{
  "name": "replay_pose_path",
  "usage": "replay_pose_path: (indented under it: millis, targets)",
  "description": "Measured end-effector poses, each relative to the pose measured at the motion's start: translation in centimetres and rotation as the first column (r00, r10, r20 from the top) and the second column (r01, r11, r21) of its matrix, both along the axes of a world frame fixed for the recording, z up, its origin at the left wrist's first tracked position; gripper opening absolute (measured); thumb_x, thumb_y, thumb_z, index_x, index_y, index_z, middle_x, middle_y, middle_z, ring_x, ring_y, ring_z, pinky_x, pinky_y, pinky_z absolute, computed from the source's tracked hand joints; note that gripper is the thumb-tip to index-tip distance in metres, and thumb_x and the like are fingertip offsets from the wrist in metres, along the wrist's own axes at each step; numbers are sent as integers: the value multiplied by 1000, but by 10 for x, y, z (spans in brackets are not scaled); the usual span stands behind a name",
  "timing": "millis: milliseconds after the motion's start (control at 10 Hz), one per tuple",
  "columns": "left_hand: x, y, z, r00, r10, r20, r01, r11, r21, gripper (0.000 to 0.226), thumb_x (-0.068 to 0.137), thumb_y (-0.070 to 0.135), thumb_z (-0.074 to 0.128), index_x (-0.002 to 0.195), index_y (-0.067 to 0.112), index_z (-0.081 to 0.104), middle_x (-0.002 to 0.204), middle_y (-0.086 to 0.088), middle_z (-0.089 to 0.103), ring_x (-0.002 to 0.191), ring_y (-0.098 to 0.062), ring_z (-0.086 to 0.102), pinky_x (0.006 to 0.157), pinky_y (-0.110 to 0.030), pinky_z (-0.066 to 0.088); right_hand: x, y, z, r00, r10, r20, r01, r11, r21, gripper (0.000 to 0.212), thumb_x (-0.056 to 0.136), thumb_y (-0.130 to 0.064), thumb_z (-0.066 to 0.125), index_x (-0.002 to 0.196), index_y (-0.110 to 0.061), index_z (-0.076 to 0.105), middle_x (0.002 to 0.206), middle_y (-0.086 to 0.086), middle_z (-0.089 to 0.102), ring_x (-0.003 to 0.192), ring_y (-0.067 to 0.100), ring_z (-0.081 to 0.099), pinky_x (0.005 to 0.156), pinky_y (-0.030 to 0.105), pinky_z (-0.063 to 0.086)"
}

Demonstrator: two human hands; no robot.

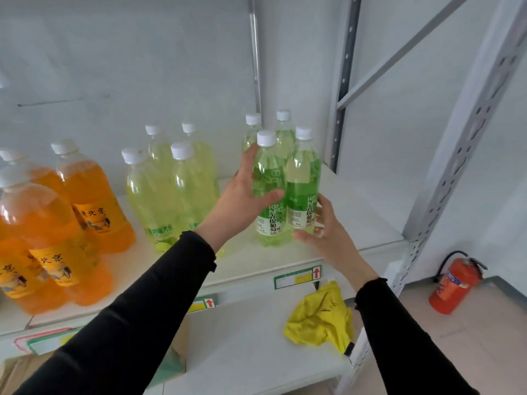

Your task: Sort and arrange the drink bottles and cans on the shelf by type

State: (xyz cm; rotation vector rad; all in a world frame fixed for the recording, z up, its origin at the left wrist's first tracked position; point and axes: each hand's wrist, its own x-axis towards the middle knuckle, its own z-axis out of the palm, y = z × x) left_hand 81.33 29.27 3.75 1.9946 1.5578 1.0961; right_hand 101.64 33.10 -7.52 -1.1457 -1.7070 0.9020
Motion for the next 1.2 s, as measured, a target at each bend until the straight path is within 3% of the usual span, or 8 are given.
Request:
replay_pose_path:
  millis: [100, 300, 600, 900, 1000, 1100, 1200]
  targets:
    - [-4, 3, -2, 1000, 11, -15, -11, 1000, -6, 93, 88, 44, 72, 152, 45, 6, 152, -2, 48, 133, -24, 51, 105, -37, 40, -4, -4, 1, 998, -53, 28, 52, 998, 40, 87, 81, -36, 80, 144, -56, 24, 118, -34, 62, 115, 0, 62, 103, 42, 50]
    - [-10, -2, -4, 998, 23, -66, -22, 999, 23, 93, 87, 50, 70, 152, 47, 4, 152, -5, 48, 131, -26, 53, 106, -42, 42, -4, -12, 5, 998, -48, 40, 45, 995, 91, 81, 80, -34, 82, 127, -73, 28, 117, -37, 62, 109, -8, 62, 104, 40, 50]
    - [-10, 1, -4, 995, 23, -101, -23, 1000, 5, 95, 86, 52, 71, 152, 45, 3, 152, -5, 48, 129, -27, 55, 101, -37, 42, -1, -11, 3, 999, -29, 34, 27, 998, 60, 80, 81, -32, 81, 145, -49, 35, 117, -37, 63, 113, -11, 59, 107, 42, 48]
    - [-6, -8, -4, 993, 43, -114, -41, 999, 25, 95, 90, 46, 69, 153, 44, -1, 157, -7, 42, 126, -40, 56, 107, -52, 45, -2, -14, 2, 997, -51, 52, 47, 996, 79, 80, 83, -36, 80, 146, -48, 33, 120, -38, 60, 117, -12, 55, 107, 40, 48]
    - [-4, -13, -7, 992, 37, -123, -34, 999, 20, 97, 94, 42, 65, 156, 42, -10, 166, -5, 22, 132, -40, 51, 114, -49, 38, -5, -16, 0, 995, -75, 62, 68, 992, 111, 82, 83, -35, 80, 143, -57, 29, 128, -35, 58, 122, -6, 55, 107, 42, 48]
    - [-5, -28, -12, 992, 33, -124, -32, 999, 16, 100, 98, 35, 61, 155, 39, -22, 169, 4, 7, 145, -24, 37, 109, -25, 24, -15, -26, 1, 989, -148, 9, 146, 981, 131, 93, 82, -41, 79, 151, -57, 18, 147, -27, 43, 137, 2, 43, 114, 45, 40]
    - [-11, -47, -26, 994, 36, -99, -34, 999, 26, 101, 97, 41, 61, 156, 37, -22, 168, 8, 11, 147, -14, 32, 109, -21, 23, -25, -45, 4, 943, -307, -128, 330, 912, 244, 88, 87, -45, 73, 157, -38, 21, 155, -15, 31, 145, 8, 30, 118, 44, 32]
